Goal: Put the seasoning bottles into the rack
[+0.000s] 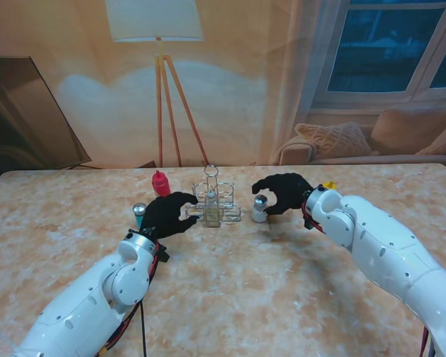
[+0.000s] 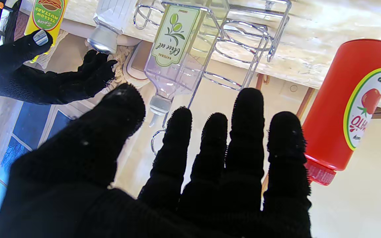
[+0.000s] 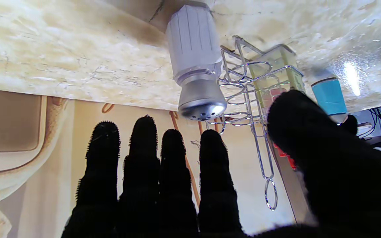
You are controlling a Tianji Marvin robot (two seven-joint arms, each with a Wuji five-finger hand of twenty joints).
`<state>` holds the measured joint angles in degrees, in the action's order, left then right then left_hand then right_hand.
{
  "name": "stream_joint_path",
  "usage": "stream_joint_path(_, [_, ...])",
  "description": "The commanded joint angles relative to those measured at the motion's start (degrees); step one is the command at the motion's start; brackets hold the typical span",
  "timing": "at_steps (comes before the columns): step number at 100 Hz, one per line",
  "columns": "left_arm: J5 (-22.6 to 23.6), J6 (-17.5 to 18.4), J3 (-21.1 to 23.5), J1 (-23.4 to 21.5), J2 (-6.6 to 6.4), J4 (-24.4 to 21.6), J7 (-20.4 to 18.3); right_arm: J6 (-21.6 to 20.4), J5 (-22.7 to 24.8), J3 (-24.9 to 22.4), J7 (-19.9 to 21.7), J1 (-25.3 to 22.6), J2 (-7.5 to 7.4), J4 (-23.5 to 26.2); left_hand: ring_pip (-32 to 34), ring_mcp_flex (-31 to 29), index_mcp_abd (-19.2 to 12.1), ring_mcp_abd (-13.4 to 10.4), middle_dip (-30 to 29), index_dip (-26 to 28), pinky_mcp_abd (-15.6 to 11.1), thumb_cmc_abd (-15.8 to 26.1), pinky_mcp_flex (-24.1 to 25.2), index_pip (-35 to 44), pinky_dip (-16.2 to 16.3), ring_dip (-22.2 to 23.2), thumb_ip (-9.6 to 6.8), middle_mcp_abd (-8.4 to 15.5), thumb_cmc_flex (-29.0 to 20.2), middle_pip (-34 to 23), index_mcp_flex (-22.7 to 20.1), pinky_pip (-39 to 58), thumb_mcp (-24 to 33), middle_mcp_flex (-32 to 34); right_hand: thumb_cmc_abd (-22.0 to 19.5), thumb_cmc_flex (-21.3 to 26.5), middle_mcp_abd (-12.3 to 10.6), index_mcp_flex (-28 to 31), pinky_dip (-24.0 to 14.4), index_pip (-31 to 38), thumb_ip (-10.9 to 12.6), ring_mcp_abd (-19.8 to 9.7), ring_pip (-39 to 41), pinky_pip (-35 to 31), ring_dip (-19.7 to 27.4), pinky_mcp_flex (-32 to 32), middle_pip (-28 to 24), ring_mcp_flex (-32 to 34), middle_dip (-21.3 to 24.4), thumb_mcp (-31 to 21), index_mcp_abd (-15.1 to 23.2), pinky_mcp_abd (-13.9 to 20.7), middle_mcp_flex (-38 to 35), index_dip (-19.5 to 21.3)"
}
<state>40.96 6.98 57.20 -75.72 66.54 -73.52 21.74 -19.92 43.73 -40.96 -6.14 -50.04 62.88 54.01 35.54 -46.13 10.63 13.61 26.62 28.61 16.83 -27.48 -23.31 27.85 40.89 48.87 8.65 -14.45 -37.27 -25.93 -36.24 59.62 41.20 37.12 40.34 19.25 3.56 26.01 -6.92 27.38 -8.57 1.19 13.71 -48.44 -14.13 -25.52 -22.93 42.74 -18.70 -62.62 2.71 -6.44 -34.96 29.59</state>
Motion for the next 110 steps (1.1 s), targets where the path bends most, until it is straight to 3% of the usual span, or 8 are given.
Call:
stream_joint_path(1, [0.1,-0.1,-0.1,0.1,0.08,0.0,-0.7,-0.1,-0.7,0.6,0.6,0.6,1.19,-0.9,0.0,1.2,-0.8,-0.2,0.3,0.6,0.1,-0.9,0.8,0.0,1.3,0.4,-1.13,-0.4,-1.0,0.4,-0.5,-0.5,1.7,-0.2,2.2,-1.8,1.0,-1.7,-0.8,-0.5,-2.0,0.5,0.5,-1.3,-0.4,0.8,0.1,-0.9,0.7,-1.4,0.9,-0.7,1.9,-0.6])
stream_joint_path(47, [-0.1,-0.1,-0.5,0.5,0.14,0.3,-0.7,1.1,-4.9,9.8,-1.7,6.6,4.27,-9.8,0.1,1.2,-0.8,-0.3,0.2,0.5,-0.1,-0.7,0.8,-0.1,1.2,0.4,-1.11,-0.5,-1.2,0.5,-0.5,-0.4,1.7,-0.4,2.8,2.6,1.0,-2.3,-3.0,2.8,-1.6,-0.9,3.3,-4.8,-3.2,-0.3,-2.2,1.1,-2.0,-1.7,4.7,-0.9,1.5,-0.3])
stream_joint_path(78, [0.0,-0.2,-0.5,0.5,0.14,0.5,-0.6,0.1,-6.8,14.4,-3.5,9.4,6.34,-15.2,0.1,1.2,-0.9,-0.2,0.2,0.5,0.0,-0.7,0.9,0.0,1.3,0.4,-1.13,-0.5,-1.2,0.5,-0.5,-0.4,1.6,-0.4,1.8,5.4,-1.8,-1.1,-4.5,7.7,-1.4,-4.7,8.3,-8.0,-7.6,-3.5,-6.5,5.3,-6.2,-1.4,8.0,0.9,-1.0,0.5])
stream_joint_path(110, [-0.1,-0.2,-0.6,0.6,0.15,0.5,-0.8,-0.4,-8.5,16.5,-3.4,10.5,7.71,-17.6,0.1,1.2,-0.8,-0.2,0.2,0.5,0.1,-0.3,0.9,-0.2,1.2,0.4,-1.12,-0.5,-1.2,0.4,-0.4,-0.4,1.4,-0.3,0.0,7.1,-5.1,0.6,-6.1,12.5,-1.1,-7.6,13.4,-9.4,-12.0,-5.4,-10.0,8.4,-10.0,-0.3,11.1,1.8,-4.1,2.9])
